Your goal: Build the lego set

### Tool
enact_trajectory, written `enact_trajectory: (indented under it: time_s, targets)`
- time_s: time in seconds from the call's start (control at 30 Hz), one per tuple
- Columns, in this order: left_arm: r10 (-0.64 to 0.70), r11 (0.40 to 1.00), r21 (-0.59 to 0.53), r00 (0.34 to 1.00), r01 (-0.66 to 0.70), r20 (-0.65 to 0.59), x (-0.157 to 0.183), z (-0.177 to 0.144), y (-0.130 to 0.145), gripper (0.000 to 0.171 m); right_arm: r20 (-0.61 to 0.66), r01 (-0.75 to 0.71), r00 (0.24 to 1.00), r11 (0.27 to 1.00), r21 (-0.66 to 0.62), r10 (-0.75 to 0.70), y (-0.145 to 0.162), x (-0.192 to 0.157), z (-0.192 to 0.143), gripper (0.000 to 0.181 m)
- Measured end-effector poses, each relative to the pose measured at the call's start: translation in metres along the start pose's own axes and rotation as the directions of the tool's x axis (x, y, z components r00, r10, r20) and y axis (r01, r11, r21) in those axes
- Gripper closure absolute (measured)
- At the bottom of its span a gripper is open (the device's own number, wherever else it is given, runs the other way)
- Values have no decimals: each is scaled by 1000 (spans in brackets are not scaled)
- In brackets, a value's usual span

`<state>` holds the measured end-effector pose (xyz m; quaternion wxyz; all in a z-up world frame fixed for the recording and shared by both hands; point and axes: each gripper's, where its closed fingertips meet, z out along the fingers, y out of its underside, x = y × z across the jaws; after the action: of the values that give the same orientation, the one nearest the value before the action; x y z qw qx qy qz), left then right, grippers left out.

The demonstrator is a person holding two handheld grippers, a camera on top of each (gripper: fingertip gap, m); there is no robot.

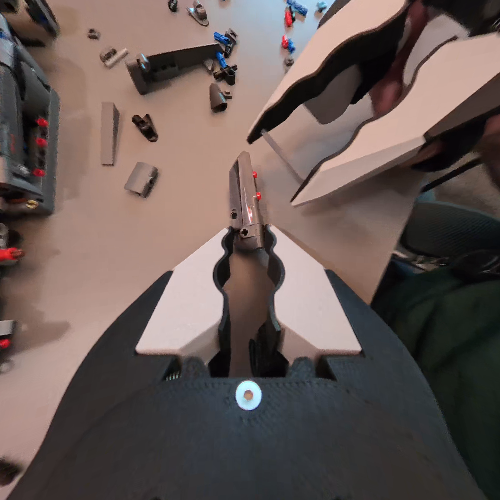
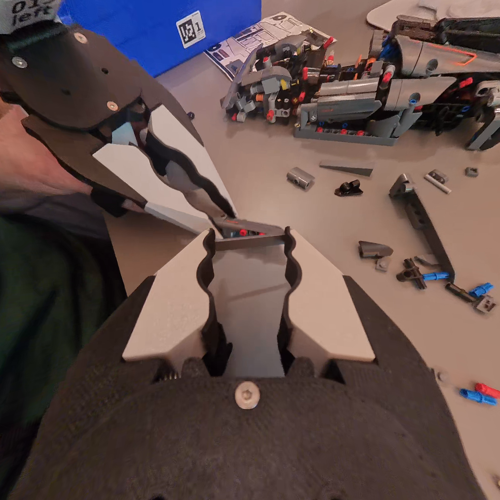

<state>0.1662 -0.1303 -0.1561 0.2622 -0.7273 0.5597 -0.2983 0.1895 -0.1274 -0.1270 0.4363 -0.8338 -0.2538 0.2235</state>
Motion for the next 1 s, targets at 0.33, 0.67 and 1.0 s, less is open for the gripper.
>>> enact_trajectory:
  time_s: [0.33, 0.67, 1.0]
  targets:
    - [-101, 995, 12, 987, 103, -126, 6, -7, 7, 139, -16, 10, 1000, 998, -62, -11, 7, 8, 3, 132]
    - [54, 998, -29, 974, -62, -221, 27, -16, 12, 136, 27, 1, 1000, 995, -103, 2, 24, -1, -3, 132]
    - [291, 945, -107, 943, -310, -162, 1, -5, -5, 99, 74, 46, 997, 990, -137, -36, 28, -7, 2, 132]
